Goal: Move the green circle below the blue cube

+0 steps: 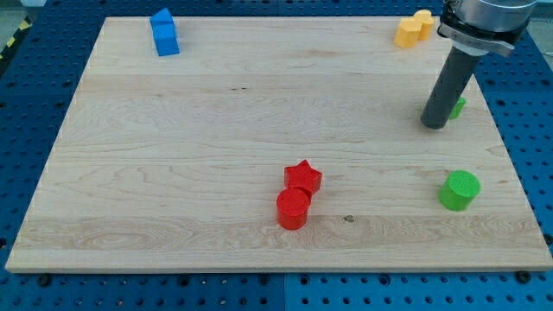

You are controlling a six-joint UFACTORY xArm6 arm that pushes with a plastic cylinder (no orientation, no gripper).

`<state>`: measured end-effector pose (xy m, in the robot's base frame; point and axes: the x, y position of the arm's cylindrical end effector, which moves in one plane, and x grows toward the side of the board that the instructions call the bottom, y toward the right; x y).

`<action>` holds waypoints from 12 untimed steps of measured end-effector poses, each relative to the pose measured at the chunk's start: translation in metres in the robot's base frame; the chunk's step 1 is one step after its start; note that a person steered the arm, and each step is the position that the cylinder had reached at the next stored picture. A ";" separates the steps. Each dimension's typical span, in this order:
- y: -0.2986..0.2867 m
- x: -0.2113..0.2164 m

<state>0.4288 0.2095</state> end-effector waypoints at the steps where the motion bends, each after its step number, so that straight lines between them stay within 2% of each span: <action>1: 0.000 0.011; 3: 0.063 0.091; 4: 0.064 0.155; 5: 0.058 0.162; 10: -0.032 0.086; 12: -0.090 0.067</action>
<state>0.4959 0.1199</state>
